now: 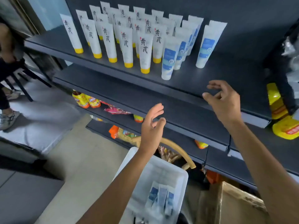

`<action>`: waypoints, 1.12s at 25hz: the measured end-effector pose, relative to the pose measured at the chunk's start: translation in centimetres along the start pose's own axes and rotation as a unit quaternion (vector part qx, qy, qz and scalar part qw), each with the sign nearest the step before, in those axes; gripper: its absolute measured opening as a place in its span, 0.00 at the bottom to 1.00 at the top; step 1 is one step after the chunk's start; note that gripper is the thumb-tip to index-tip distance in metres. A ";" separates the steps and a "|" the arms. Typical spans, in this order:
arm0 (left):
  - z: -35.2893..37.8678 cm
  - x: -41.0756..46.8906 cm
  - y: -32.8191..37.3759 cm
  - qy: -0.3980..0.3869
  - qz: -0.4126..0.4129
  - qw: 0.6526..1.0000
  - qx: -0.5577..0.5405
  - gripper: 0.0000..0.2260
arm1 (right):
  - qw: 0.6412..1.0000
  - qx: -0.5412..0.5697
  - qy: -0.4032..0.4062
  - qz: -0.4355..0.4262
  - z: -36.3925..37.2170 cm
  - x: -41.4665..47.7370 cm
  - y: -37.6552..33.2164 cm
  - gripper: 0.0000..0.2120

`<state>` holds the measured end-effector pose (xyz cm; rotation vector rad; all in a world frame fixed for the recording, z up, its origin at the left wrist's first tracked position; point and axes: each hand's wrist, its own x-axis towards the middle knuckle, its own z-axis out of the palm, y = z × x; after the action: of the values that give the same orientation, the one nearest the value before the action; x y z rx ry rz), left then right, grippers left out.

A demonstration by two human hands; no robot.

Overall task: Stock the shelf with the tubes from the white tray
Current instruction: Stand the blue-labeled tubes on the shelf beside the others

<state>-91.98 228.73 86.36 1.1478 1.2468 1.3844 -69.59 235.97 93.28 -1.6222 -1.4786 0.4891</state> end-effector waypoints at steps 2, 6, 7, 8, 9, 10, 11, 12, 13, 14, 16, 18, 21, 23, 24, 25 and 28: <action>-3.8 -2.3 -3.3 0.026 -0.053 0.998 0.007 0.22 | 1.000 0.000 -0.003 -0.009 1.0 -5.0 -0.6 0.16; -11.2 -7.3 -11.0 0.078 -0.156 0.984 0.038 0.20 | 0.997 -0.011 -0.064 0.039 5.4 -14.8 1.8 0.16; -12.7 -8.4 -13.0 0.084 -0.185 0.977 0.061 0.19 | 0.994 -0.016 -0.087 0.059 6.8 -17.0 3.0 0.16; -14.0 -9.5 -14.8 0.087 -0.213 0.969 0.088 0.18 | 0.991 -0.024 -0.107 0.080 8.0 -19.1 4.3 0.16; -15.1 -10.5 -16.5 0.087 -0.236 0.961 0.118 0.17 | 0.987 -0.033 -0.125 0.100 9.3 -20.9 5.6 0.16; -16.0 -11.5 -18.4 0.085 -0.255 0.951 0.149 0.17 | 0.981 -0.042 -0.144 0.123 10.7 -22.9 7.1 0.15; -16.8 -12.4 -20.0 0.080 -0.269 0.943 0.178 0.17 | 0.974 -0.054 -0.165 0.144 12.2 -24.6 8.6 0.15; -17.3 -13.3 -21.6 0.067 -0.284 0.934 0.204 0.18 | 0.966 -0.066 -0.188 0.165 13.5 -26.3 10.1 0.15; -17.6 -14.1 -23.2 0.048 -0.304 0.924 0.226 0.18 | 0.956 -0.079 -0.208 0.189 14.7 -27.9 11.8 0.16; -17.5 -14.7 -24.7 0.025 -0.325 0.913 0.247 0.19 | 0.947 -0.090 -0.227 0.209 15.9 -29.3 13.4 0.16; -17.0 -15.6 -27.8 -0.031 -0.339 0.896 0.284 0.22 | 0.931 -0.108 -0.251 0.242 18.1 -31.5 16.6 0.17; -15.8 -16.1 -31.1 -0.093 -0.336 0.883 0.315 0.26 | 0.920 -0.134 -0.260 0.260 20.1 -33.1 19.6 0.18; -13.4 -16.3 -36.5 -0.163 -0.342 0.850 0.366 0.27 | 0.910 -0.161 -0.266 0.276 22.7 -34.5 23.5 0.18; -11.9 -16.6 -39.9 -0.196 -0.339 0.821 0.415 0.24 | 0.908 -0.172 -0.257 0.283 24.1 -35.1 25.5 0.17; -11.2 -16.9 -41.5 -0.213 -0.335 0.806 0.439 0.22 | 0.909 -0.175 -0.253 0.281 24.6 -35.4 26.3 0.17; -10.7 -17.3 -43.0 -0.228 -0.339 0.792 0.454 0.20 | 0.910 -0.177 -0.251 0.280 25.0 -35.8 27.0 0.17; -8.9 -18.4 -47.6 -0.237 -0.375 0.765 0.467 0.24 | 0.909 -0.178 -0.252 0.281 25.9 -37.4 29.7 0.16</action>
<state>-96.02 212.46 37.35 1.2629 1.7589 -0.2181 -79.77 211.52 45.78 -2.3600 -1.5019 1.0762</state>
